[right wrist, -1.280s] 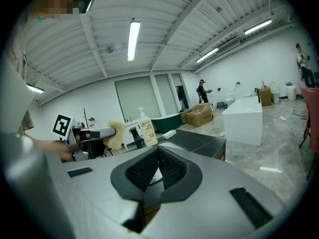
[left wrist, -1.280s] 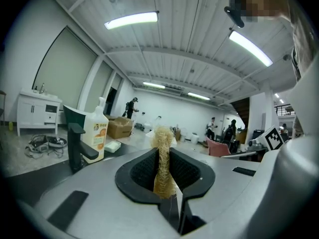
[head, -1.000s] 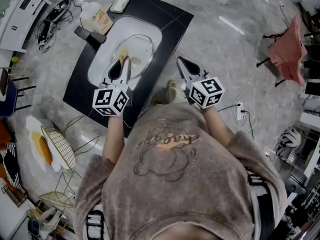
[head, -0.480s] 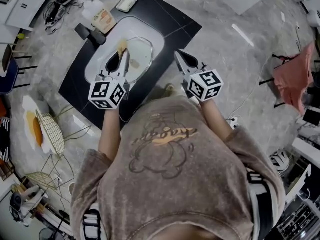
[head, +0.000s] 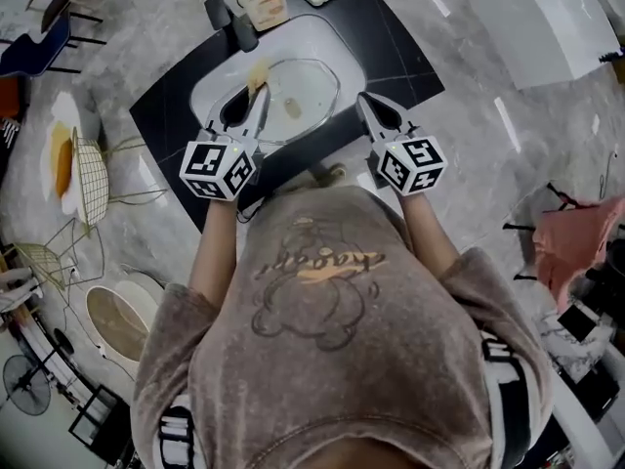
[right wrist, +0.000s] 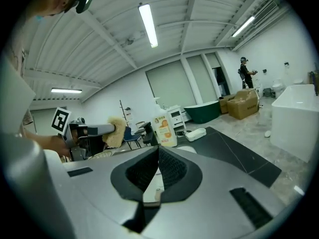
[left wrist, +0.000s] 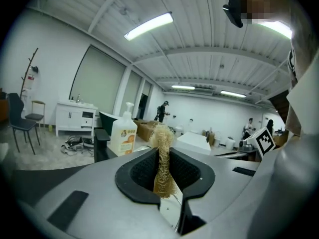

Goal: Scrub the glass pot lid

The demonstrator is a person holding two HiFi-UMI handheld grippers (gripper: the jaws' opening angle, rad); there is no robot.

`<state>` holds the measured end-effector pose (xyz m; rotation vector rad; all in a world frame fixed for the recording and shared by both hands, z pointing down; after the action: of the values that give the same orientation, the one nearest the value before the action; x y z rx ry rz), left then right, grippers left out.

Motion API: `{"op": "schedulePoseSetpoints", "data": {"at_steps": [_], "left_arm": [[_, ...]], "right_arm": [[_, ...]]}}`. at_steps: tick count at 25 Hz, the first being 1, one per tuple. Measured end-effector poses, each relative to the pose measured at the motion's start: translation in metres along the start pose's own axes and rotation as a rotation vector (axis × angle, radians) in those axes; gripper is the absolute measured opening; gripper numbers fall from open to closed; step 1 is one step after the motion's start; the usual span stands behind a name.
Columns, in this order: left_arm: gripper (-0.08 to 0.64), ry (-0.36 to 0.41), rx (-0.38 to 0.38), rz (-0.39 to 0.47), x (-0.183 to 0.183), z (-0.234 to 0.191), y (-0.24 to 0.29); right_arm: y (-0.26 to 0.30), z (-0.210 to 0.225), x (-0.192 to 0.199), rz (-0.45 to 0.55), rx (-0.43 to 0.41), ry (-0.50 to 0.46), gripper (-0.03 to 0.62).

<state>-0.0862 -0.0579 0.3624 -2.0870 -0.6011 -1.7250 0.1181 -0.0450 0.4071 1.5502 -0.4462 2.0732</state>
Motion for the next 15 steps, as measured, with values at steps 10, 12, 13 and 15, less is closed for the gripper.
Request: {"op": "schedulePoseSetpoints", "data": {"at_steps": [10,12,13,15], "left_arm": [[0.064,-0.013,-0.078,0.024,-0.003,-0.033,-0.028],[0.064,-0.018,-0.091,0.026,-0.004,-0.039,-0.032],[0.064,-0.021,-0.097,0.027,-0.004,-0.041,-0.033],[0.064,-0.026,-0.105,0.023,-0.001,-0.046,-0.035]], "right_arm": [[0.059,-0.031,0.007,-0.036,-0.124,-0.031,0.000],[0.067,-0.033,0.011,-0.051,-0.134,-0.042,0.000],[0.071,-0.033,0.013,-0.061,-0.136,-0.051,0.000],[0.076,-0.031,0.020,-0.082,-0.139,-0.071,0.000]]}}
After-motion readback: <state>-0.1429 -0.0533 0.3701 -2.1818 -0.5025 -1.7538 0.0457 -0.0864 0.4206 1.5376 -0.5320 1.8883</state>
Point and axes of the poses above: the fingertips, and each gripper's own axes: y forward along the fingers, z to its right, x out of its underside, the point moved 3 cm from there along -y, backward along the fingers, and after that the axes turned 13 degrees about z, right-handed, at the moved point
